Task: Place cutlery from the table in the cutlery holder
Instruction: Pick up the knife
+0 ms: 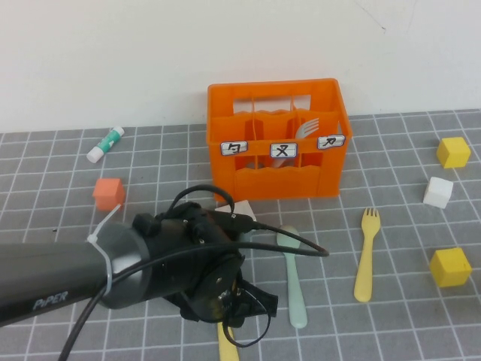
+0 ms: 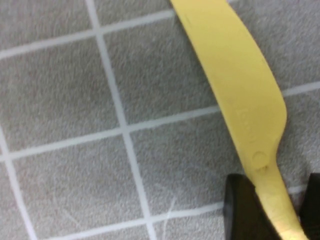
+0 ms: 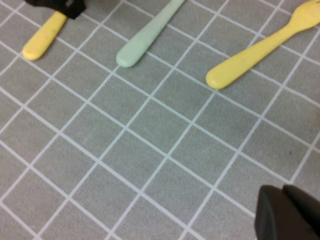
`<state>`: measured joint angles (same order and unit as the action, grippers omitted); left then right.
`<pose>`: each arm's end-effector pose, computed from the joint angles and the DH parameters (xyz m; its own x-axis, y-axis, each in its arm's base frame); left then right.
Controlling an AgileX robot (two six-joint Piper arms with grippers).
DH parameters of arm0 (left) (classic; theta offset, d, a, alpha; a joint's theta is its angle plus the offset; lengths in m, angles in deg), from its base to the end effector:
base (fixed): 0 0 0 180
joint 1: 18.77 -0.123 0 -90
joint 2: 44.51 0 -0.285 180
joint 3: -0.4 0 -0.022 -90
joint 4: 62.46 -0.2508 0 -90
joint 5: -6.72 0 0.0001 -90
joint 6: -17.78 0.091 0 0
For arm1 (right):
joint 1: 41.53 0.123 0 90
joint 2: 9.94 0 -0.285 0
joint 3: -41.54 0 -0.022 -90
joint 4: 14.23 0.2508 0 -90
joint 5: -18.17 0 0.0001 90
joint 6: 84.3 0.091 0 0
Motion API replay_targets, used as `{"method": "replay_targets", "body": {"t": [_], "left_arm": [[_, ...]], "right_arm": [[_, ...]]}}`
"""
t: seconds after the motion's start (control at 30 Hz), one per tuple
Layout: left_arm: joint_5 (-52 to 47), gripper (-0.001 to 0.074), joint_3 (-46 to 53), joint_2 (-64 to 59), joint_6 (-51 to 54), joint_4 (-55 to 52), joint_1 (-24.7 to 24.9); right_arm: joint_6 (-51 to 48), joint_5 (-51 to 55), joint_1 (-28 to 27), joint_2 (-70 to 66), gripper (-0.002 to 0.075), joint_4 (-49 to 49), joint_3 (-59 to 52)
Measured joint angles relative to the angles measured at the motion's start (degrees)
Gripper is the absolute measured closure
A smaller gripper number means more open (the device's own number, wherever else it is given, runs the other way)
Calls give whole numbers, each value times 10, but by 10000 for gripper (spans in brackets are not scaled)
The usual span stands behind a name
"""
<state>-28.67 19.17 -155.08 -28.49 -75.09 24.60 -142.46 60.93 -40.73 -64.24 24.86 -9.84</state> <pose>0.2498 -0.2201 0.1610 -0.9509 0.0978 -0.2937 0.1211 0.9907 -0.0624 0.1318 0.0408 0.2436 -0.5650 -0.4231 -0.7084 -0.6074 0.7943 0.0100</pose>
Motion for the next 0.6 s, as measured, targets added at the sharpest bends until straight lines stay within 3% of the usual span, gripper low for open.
{"method": "replay_targets", "body": {"t": [0.23, 0.37, 0.6], "left_arm": [[-17, 560, -3, 1, 33, 19, 0], [-23, 642, -3, 3, 76, 40, -1], [-29, 641, -3, 3, 86, 31, -1]], "right_arm": [[0, 0, 0, 0, 729, 4, 0], [0, 0, 0, 0, 729, 4, 0], [0, 0, 0, 0, 729, 5, 0]]}}
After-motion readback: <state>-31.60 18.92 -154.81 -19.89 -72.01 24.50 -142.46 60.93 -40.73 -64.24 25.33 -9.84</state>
